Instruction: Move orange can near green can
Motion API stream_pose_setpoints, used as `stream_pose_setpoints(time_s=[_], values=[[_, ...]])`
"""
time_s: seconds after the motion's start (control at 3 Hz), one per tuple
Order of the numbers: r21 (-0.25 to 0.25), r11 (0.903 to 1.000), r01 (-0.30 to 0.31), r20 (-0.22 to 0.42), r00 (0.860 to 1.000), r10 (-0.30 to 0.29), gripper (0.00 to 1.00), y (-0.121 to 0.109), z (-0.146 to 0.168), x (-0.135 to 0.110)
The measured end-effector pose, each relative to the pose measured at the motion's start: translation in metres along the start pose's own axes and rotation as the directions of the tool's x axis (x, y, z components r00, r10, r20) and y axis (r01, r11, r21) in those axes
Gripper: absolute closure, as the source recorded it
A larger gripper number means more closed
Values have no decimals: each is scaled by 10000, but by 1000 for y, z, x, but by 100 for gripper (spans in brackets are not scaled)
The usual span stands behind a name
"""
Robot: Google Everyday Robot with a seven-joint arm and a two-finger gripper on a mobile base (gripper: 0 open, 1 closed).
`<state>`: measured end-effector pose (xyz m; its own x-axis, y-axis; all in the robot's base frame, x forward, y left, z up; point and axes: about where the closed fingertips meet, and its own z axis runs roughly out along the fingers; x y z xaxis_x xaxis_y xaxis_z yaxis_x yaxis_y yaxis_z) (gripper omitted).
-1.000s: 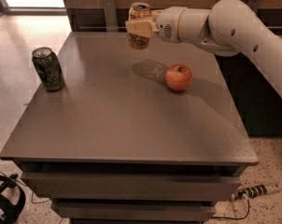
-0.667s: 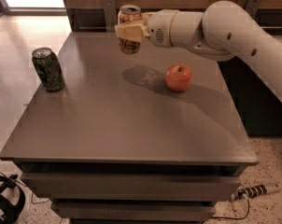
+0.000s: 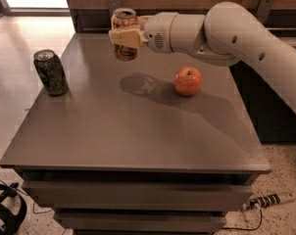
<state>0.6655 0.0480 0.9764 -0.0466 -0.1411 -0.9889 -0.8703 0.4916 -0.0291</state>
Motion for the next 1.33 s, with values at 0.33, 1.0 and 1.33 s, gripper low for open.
stream_pose_setpoints(time_s=[0.33, 1.0, 1.33], values=[[-96, 9999, -104, -204, 9997, 102, 100, 4, 10, 9], [-535, 9985, -63, -516, 9987, 35, 100, 42, 48, 31], [-924, 9957, 13, -233, 9997, -35, 100, 65, 63, 37]])
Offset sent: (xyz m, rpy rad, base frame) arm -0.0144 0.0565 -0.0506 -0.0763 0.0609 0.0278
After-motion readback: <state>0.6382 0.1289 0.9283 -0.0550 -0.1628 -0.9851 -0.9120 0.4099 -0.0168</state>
